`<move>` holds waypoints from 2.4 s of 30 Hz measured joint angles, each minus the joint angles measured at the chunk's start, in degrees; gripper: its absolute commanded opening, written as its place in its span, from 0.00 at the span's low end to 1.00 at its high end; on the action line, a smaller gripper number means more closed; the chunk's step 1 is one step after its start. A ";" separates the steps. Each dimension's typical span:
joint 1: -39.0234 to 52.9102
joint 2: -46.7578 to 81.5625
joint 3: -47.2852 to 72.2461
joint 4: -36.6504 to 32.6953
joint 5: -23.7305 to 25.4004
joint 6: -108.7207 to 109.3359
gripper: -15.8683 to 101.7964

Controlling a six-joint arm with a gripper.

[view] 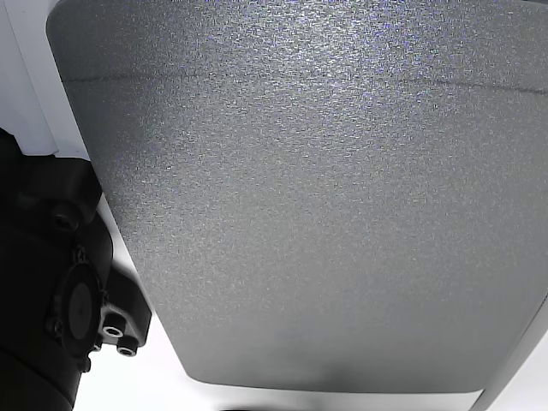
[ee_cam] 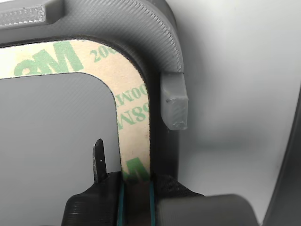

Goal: Grab top frame and put it into gray box.

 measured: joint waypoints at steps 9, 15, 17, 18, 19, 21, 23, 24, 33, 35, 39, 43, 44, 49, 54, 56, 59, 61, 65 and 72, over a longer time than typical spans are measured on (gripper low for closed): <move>-0.26 -0.44 0.00 0.00 0.00 -0.44 0.03; -0.26 -1.76 -0.88 0.00 -0.09 -0.53 0.03; -0.26 -1.85 -0.97 0.00 -0.09 -0.62 0.03; -0.26 -1.85 -0.97 0.00 -0.09 -0.62 0.03; -0.26 -1.85 -0.97 0.00 -0.09 -0.62 0.03; -0.26 -1.85 -0.97 0.00 -0.09 -0.70 0.03; -0.26 -1.85 -0.97 0.00 -0.09 -0.70 0.03; -0.26 -1.85 -0.97 0.00 -0.09 -0.70 0.03; -0.26 -2.02 -0.79 0.00 -0.44 -0.79 0.03; -0.26 -2.20 -0.79 0.00 -0.53 -0.79 0.03; -0.26 -2.37 -1.05 0.00 -0.62 -0.09 0.85; -0.26 -2.46 -2.02 0.00 -0.18 -0.26 0.98; -0.26 -2.46 -2.29 0.00 0.18 -0.26 0.98; -0.26 -2.46 -3.69 0.00 0.97 -1.41 0.98; -0.88 -1.93 -7.91 -1.67 5.54 -4.57 0.98; -1.41 -0.88 -9.76 -2.11 7.65 -7.29 0.98; -1.76 2.55 -8.96 -5.10 12.74 -14.77 0.98; -2.37 5.98 -5.45 -8.61 17.14 -21.88 0.98; -5.54 14.94 4.13 -17.14 23.03 -39.81 0.98; -14.33 36.04 25.93 -32.70 16.96 -75.23 0.98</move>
